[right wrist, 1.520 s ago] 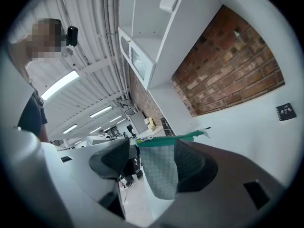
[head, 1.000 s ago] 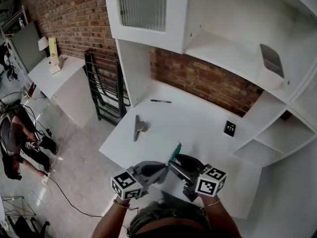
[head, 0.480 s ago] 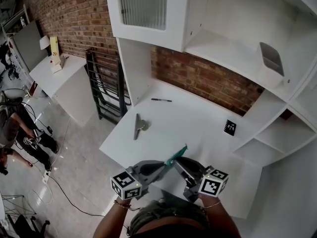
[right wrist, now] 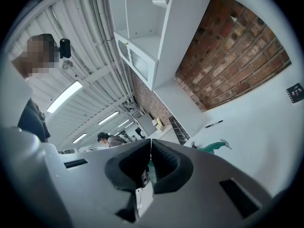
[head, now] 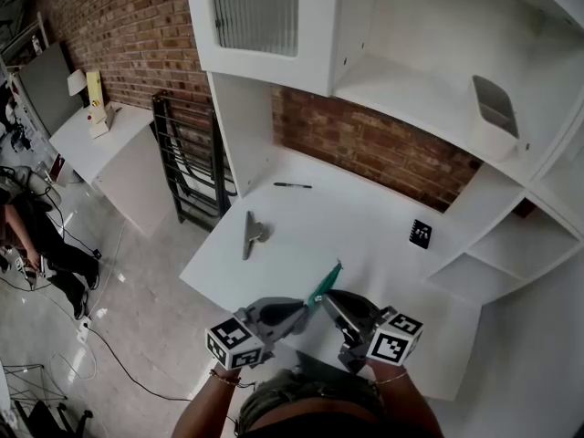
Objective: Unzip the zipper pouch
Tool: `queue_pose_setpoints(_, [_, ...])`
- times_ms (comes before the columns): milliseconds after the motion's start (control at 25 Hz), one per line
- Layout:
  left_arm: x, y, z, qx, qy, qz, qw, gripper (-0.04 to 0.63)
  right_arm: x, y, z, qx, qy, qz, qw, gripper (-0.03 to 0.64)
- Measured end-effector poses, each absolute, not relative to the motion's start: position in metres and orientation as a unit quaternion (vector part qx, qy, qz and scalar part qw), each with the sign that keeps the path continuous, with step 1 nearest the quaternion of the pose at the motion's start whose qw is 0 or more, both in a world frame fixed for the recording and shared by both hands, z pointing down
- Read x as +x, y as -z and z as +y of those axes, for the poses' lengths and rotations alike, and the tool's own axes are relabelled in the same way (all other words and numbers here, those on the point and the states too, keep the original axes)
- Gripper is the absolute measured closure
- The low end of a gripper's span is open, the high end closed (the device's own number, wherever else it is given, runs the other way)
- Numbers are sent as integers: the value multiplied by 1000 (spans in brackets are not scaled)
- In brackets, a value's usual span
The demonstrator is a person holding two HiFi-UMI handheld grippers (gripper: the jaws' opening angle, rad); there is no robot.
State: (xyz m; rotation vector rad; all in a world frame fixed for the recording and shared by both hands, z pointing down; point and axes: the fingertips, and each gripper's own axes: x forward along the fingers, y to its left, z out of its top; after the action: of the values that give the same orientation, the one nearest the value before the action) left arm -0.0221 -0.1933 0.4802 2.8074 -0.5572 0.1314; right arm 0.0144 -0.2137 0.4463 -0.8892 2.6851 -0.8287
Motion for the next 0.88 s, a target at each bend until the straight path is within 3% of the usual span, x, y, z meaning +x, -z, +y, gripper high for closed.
queue_pose_setpoints(640, [-28, -484, -191, 971, -54, -187, 137, 588, 4, -454, -220, -294, 295, 905, 88, 611])
queue_pose_setpoints(880, [-21, -482, -183, 977, -46, -167, 127, 588, 6, -451, -221, -320, 243, 914, 60, 615])
